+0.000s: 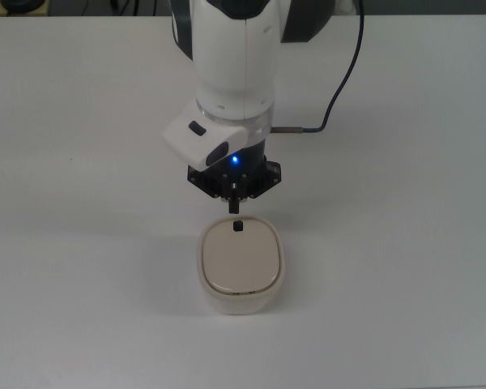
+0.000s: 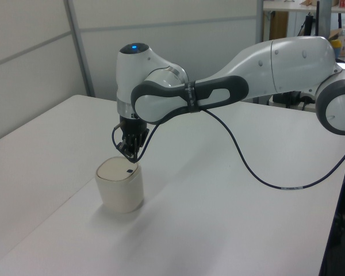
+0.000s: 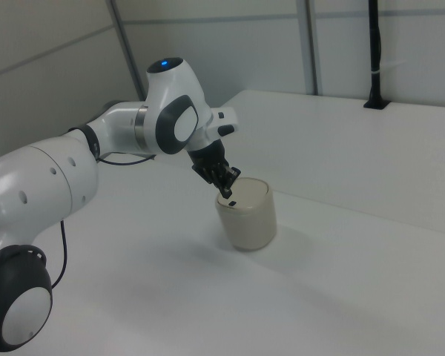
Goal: Open the trash can
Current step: 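Pull the lid tab upward with the gripper to swing the lid open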
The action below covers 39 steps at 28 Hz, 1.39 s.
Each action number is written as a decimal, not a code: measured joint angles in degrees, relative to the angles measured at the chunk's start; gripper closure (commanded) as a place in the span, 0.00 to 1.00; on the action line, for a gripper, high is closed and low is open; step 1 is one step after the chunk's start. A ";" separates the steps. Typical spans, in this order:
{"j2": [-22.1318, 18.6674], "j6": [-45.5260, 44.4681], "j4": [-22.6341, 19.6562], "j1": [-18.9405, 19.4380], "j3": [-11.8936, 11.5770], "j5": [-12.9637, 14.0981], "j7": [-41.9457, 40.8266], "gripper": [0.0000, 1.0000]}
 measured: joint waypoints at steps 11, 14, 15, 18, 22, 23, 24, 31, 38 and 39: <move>2.02 3.00 0.00 0.89 -0.90 -1.87 1.84 1.00; 2.99 4.04 0.06 1.55 -1.79 -2.50 2.49 1.00; 3.31 4.24 0.09 1.71 -2.02 -2.60 2.53 1.00; 3.63 4.55 0.63 2.25 -2.69 -2.66 2.54 1.00; 3.66 4.55 0.67 2.59 -3.00 -2.69 2.54 1.00; 3.66 4.55 0.68 2.68 -3.07 -2.71 2.54 1.00; 3.66 4.55 0.68 2.78 -3.15 -2.71 2.54 1.00; 3.50 4.55 1.25 3.04 -3.23 -2.71 3.40 1.00; 1.51 3.45 1.77 2.98 -3.29 -2.25 4.02 1.00; 1.10 2.98 1.77 2.97 -3.31 -2.24 4.04 1.00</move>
